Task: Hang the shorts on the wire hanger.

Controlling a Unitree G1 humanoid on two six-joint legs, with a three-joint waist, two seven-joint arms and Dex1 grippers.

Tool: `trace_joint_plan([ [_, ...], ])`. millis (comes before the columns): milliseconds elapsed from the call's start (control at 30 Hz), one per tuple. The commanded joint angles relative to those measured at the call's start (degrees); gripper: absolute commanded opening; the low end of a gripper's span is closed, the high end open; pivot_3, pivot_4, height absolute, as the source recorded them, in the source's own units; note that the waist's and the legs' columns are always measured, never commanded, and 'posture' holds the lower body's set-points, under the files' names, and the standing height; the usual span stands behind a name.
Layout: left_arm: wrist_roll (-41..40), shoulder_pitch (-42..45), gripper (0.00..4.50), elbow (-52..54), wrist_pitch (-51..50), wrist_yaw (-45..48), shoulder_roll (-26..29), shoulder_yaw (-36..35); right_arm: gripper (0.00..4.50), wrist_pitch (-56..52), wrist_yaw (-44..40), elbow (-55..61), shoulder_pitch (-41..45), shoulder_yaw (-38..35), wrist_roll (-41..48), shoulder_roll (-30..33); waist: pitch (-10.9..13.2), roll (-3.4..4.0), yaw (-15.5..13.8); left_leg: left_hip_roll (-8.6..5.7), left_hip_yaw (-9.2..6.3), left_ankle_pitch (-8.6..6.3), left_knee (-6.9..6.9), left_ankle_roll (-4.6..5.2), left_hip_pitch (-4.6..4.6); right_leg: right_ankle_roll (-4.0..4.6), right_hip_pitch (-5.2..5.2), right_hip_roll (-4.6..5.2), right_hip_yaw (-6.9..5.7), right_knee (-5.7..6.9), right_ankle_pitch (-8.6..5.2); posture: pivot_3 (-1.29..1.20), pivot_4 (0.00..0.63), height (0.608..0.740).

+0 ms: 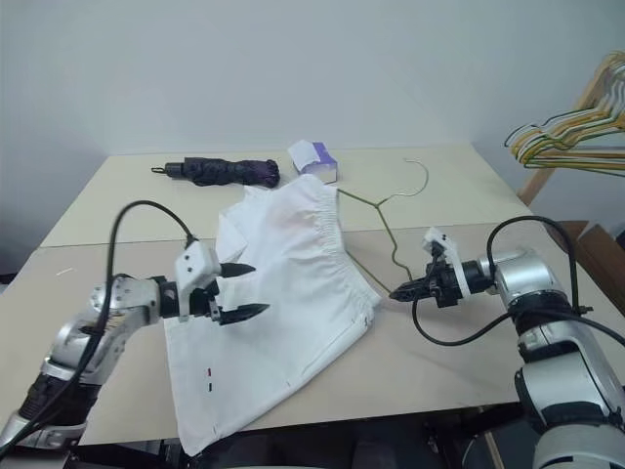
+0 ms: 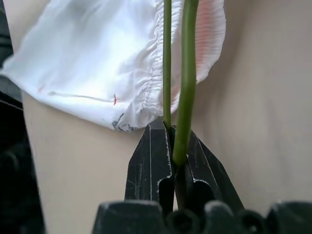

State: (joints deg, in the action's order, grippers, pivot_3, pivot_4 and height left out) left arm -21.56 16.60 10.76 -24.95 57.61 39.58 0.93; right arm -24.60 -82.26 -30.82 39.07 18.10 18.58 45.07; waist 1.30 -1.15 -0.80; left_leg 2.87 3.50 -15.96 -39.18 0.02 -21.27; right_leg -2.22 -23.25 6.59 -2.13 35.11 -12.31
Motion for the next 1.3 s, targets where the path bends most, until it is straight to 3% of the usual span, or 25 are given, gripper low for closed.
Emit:
trace_joint_plan([
  [33,-5.78,4.78,4.46,-1.42,2.72,7.18,4.01,-6.50,0.00,6.28,2.78,8.47,0.53,-3.44,-2.74,0.77,0.02,0.03,0.42,0.00,0.00,0.01,0.00,-0.02,-0.01,0.00,-0.01,0.00,0.00,0.01,0.00,0.03,0.000,0.740],
  [200,-14.71,13.30,4.46,-6.88,3.23,17.14,7.48,-13.03,0.00,11.34,5.98,9.24,4.05,-2.90,-7.78,-1.42,0.03,0.04,1.37,0.00,0.01,0.02,0.00,-0.03,-0.01,0.00,0.01,-0.01,0.00,-0.05,0.00,0.02,0.000,0.740],
  [300,-12.04,18.43,4.46,-12.88,7.04,21.23,8.83,-11.68,0.00,15.22,8.13,8.17,6.10,-1.27,-11.92,-3.41,0.03,0.04,1.65,-0.01,0.01,0.02,0.00,-0.04,0.00,-0.01,0.03,-0.01,0.00,-0.05,0.00,0.02,0.000,0.740],
  [400,-2.42,24.80,4.46,-22.22,14.54,23.55,9.46,-4.90,0.00,18.27,9.51,8.22,7.46,0.62,-15.81,-5.88,0.03,0.04,1.60,-0.01,0.00,0.04,0.01,-0.06,0.05,0.00,0.09,-0.03,-0.01,-0.03,0.00,0.03,0.000,0.740],
  [633,6.92,35.11,4.46,-33.81,22.43,31.34,8.02,4.84,0.00,16.63,8.64,11.76,8.25,3.58,-20.46,-7.98,0.03,0.04,1.54,-0.01,0.01,0.06,0.00,-0.09,-0.16,-0.01,-0.04,-0.04,-0.04,-0.02,0.01,0.03,0.000,0.740],
  [1000,3.99,40.29,4.46,-38.91,25.57,34.89,10.72,21.06,0.00,10.59,7.25,16.99,7.61,4.21,-22.69,-8.46,0.04,0.05,1.84,0.01,0.00,0.05,-0.03,-0.07,-0.42,-0.02,-0.39,-0.04,0.00,0.10,-0.01,0.00,0.000,0.740],
  [1100,4.99,41.95,3.89,-42.08,25.70,34.89,9.12,22.14,0.00,9.84,7.29,17.81,7.23,4.18,-22.92,-8.51,0.04,0.05,1.86,0.02,0.00,0.07,-0.13,-0.08,-0.57,-0.01,-0.61,-0.05,0.02,0.27,-0.01,0.00,0.000,0.740],
  [1300,6.59,43.09,2.07,-45.09,26.95,34.89,8.10,24.56,0.00,8.94,7.52,18.78,6.89,4.24,-23.02,-8.29,0.04,0.05,2.05,0.02,-0.01,0.01,-0.68,0.01,-1.03,-0.03,-0.91,-0.05,0.06,0.80,-0.01,-0.01,0.000,0.740],
])
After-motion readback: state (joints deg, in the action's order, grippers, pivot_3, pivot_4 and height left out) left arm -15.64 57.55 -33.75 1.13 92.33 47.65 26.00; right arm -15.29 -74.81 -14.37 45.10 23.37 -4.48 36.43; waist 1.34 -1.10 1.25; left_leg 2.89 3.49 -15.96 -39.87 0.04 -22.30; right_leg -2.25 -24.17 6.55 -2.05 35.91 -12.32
